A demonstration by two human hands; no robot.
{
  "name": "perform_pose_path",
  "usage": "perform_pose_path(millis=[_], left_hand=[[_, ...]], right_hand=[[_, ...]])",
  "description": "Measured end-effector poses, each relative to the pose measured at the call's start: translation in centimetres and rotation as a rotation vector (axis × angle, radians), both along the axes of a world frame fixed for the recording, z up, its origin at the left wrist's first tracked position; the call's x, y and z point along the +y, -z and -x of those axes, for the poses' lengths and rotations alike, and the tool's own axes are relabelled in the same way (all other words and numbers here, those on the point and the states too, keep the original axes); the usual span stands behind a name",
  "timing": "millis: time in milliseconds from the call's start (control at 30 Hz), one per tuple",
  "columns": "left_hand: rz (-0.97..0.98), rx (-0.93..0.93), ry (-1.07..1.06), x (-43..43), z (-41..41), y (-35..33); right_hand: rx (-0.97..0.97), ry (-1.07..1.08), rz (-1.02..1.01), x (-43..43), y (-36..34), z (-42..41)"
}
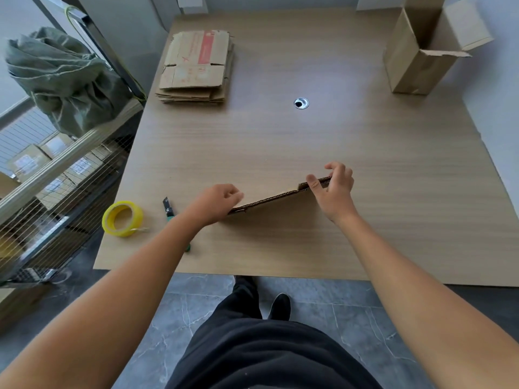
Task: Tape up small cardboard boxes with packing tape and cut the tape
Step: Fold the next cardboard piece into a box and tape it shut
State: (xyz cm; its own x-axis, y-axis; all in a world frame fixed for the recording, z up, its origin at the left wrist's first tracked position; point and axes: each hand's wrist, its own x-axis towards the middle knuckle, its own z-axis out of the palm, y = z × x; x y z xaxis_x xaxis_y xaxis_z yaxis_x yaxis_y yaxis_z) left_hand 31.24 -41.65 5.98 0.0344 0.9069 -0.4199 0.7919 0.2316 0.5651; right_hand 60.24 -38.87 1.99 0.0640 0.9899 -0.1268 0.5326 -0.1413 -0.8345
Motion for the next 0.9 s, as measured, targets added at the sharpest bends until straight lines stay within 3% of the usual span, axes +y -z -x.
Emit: perform_pose_path(millis=[67,200,400,633,767,900], left_hand=[[-0.069,0.007,-0.033,0.5,-0.1,0.0],[0.051,-0.085,0.024,1.0,-1.1,0.1],[-0.005,-0.116,0.104,2.1,-1.3,-1.0],[-0.018,0.033,0.189,4.0,-1.3,-2.2],[-0.287,0.185,0.341,4.6,-1.5,-2.8],[-0.016,0.247,0.493,4.4,0.7,-2.1]], right_hand=[[-0.028,-0.040,-0.017,0.0,-0.2,-0.2],[-0.056,-0.022,-0.057,0.7,-0.9,-0.1],[-0.081,-0.060,-0.044,1.8,-1.7,0.4],[-0.035,-0.087,0.015,1.6,-2.4,1.3],[0.038,-0.036,0.051,1.5,-2.7,2.8],[0.054,0.049,0.058,1.8,-2.7,4.2]])
